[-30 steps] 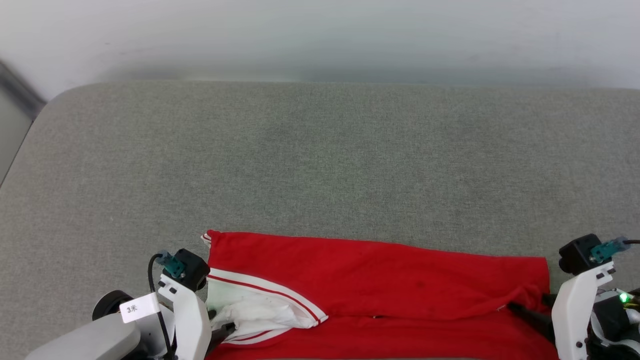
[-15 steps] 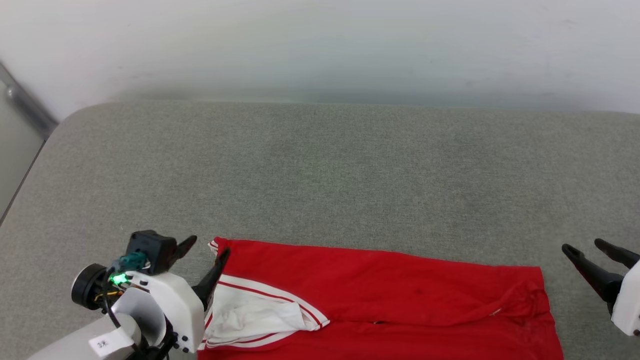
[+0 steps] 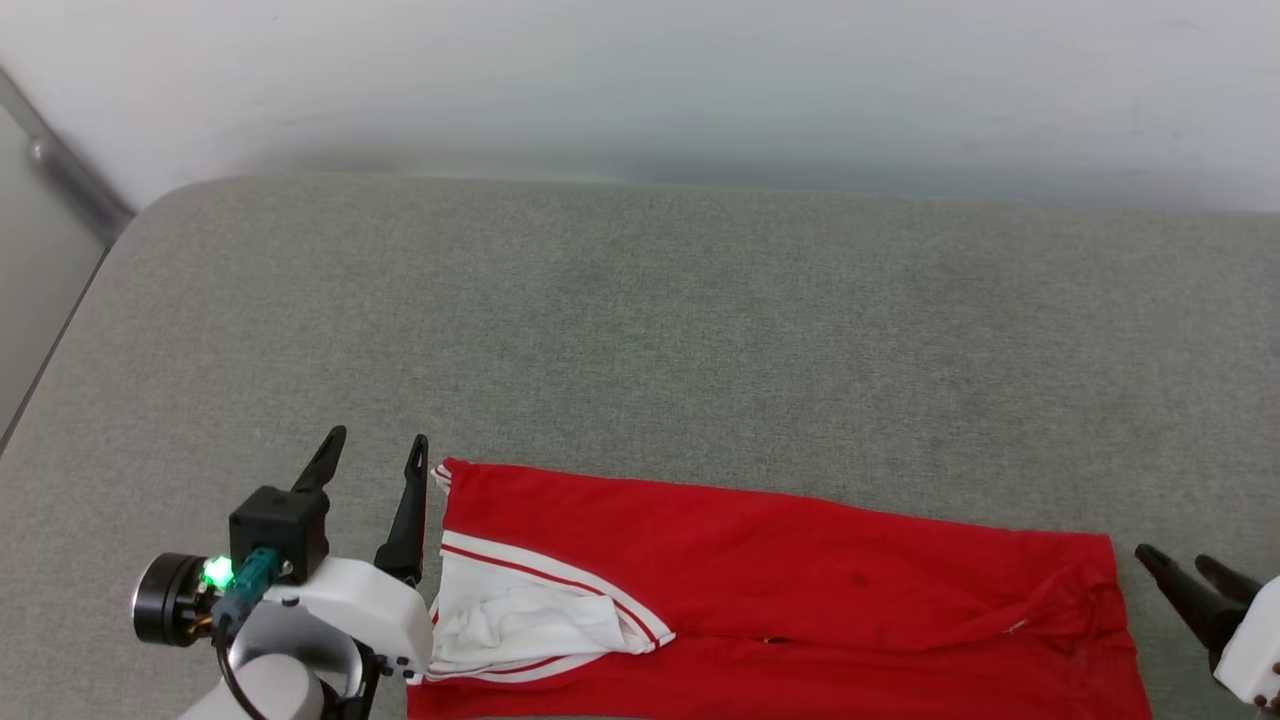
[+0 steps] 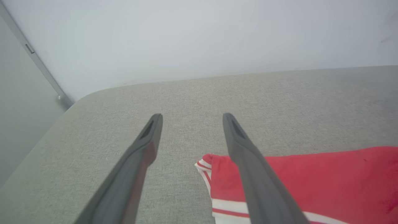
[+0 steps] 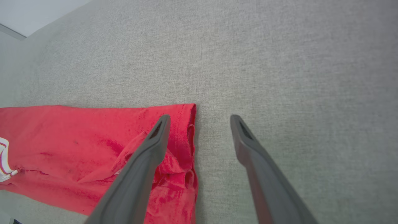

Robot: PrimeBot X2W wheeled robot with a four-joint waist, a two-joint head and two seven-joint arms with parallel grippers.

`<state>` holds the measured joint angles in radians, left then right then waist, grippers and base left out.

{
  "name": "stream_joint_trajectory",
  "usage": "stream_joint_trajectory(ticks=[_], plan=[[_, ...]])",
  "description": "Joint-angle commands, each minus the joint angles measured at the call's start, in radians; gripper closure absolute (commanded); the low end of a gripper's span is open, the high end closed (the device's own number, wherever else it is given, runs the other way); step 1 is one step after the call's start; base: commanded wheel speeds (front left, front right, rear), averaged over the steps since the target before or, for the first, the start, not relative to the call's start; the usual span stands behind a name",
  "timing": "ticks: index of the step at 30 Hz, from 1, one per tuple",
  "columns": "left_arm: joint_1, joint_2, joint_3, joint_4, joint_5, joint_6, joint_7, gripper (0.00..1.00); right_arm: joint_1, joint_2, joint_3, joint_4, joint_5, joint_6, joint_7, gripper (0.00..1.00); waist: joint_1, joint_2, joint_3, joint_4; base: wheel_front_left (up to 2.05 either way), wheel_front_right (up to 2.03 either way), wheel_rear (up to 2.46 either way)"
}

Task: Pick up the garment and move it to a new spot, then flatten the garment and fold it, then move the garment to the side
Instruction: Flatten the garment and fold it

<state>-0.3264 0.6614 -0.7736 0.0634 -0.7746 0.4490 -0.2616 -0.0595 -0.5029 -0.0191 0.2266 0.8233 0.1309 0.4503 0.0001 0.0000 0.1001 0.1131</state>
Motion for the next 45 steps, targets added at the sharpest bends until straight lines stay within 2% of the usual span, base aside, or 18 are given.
stream_joint_trajectory(ticks=[1,6,10,17,20,21,22,23,33,42,45], plan=[[0.041,-0.029,0.052,-0.011,0.048,-0.002,-0.004,0.0,0.007,0.015,-0.003,0.019,0.002,0.0,0.006,0.0,-0.0001,0.0,0.008,0.006,0.0,0.0,0.0],[0.14,-0.129,0.2,-0.023,0.189,-0.036,-0.004,0.0,-0.006,0.051,0.014,0.083,0.006,0.0,0.023,0.0,-0.0001,0.0,0.023,0.021,0.0,0.0,0.0],[0.188,-0.214,0.305,-0.015,0.286,-0.085,-0.004,0.0,-0.013,0.083,0.054,0.132,0.026,0.0,0.046,0.0,-0.0001,0.0,0.031,0.03,0.0,0.0,0.0],[0.246,-0.342,0.437,0.006,0.417,-0.174,-0.004,0.0,-0.009,0.128,0.164,0.176,0.089,0.0,0.124,0.0,-0.0001,0.0,0.04,0.04,0.0,0.0,0.0],[0.254,-0.374,0.466,0.013,0.449,-0.198,-0.004,0.0,-0.002,0.126,0.2,0.179,0.107,0.0,0.154,0.0,-0.0001,0.0,0.041,0.042,0.0,0.0,0.0],[0.257,-0.386,0.48,0.015,0.468,-0.211,-0.004,0.0,-0.001,0.122,0.213,0.18,0.113,0.0,0.165,0.3,-0.0001,0.0,0.041,0.042,0.0,0.0,0.0],[0.26,-0.399,0.49,0.018,0.483,-0.222,-0.004,0.0,-0.002,0.115,0.222,0.178,0.118,0.0,0.167,0.7,-0.0001,0.0,0.04,0.043,0.0,0.0,0.0],[0.263,-0.413,0.501,0.021,0.497,-0.232,-0.004,0.0,-0.004,0.111,0.227,0.177,0.124,0.0,0.166,1.0,-0.0001,0.0,0.039,0.044,0.0,0.0,0.0],[0.301,-0.502,0.6,0.024,0.623,-0.313,-0.003,0.0,-0.013,0.013,0.21,0.15,0.18,-0.001,0.125,1.0,-0.0001,0.0,0.005,0.044,0.0,0.0,0.0],[0.341,-0.538,0.646,0.032,0.682,-0.37,-0.004,0.0,-0.004,-0.108,0.136,0.186,0.191,-0.001,0.114,1.0,-0.0001,0.0,-0.039,0.027,0.0,0.0,0.0],[0.353,-0.547,0.655,0.034,0.695,-0.382,-0.004,0.0,0.002,-0.127,0.13,0.188,0.185,-0.001,0.148,1.0,-0.0001,0.0,-0.053,0.021,0.0,0.0,0.0]])
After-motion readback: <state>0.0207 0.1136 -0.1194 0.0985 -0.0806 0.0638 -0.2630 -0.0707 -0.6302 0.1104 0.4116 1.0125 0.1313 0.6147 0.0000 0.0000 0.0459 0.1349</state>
